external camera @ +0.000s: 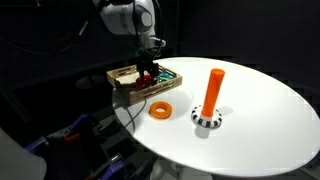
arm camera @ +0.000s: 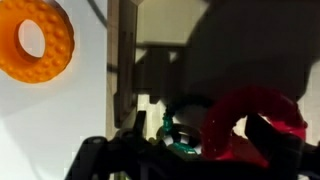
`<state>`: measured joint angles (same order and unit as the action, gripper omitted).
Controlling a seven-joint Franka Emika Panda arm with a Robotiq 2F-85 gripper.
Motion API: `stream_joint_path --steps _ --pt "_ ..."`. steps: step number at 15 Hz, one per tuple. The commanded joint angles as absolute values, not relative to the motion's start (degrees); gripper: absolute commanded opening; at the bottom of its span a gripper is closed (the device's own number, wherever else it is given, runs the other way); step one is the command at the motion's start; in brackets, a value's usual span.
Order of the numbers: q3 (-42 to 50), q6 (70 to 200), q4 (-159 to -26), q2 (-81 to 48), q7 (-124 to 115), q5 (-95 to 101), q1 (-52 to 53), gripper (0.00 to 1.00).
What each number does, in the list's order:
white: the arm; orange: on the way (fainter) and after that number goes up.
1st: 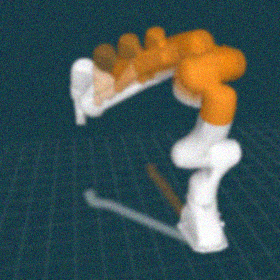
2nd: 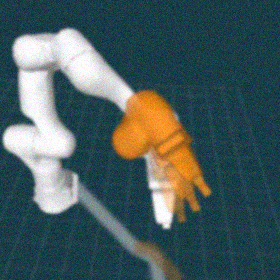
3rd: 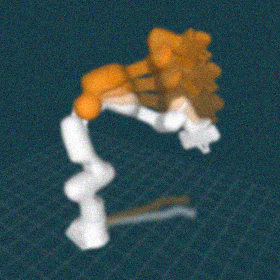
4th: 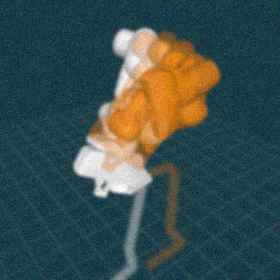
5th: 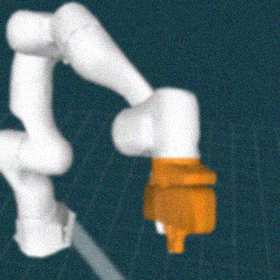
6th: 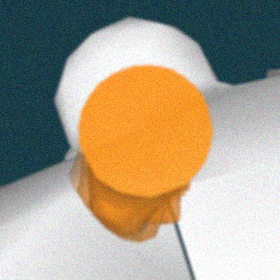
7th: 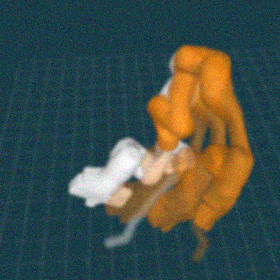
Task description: Put the red ring on the orange ring
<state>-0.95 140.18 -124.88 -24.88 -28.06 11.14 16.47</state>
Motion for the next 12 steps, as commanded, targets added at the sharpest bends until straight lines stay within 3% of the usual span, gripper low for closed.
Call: stream_joint_path --steps 1,5,7,8,12 --pt "0.11 139.31 -122.99 -25.92 -30.04 11.95 17.69 1.0" --pt "0.53 139.04 -122.53 -26.42 -30.68 12.04 18.15 0.98" --pt "0.64 138.9 -122.38 -26.65 -31.06 11.97 18.29 0.73" --pt "0.7 138.8 -122.3 -26.77 -31.18 11.98 18.36 0.71" --pt "0.9 138.58 -122.19 -26.87 -31.79 11.91 18.48 0.38"
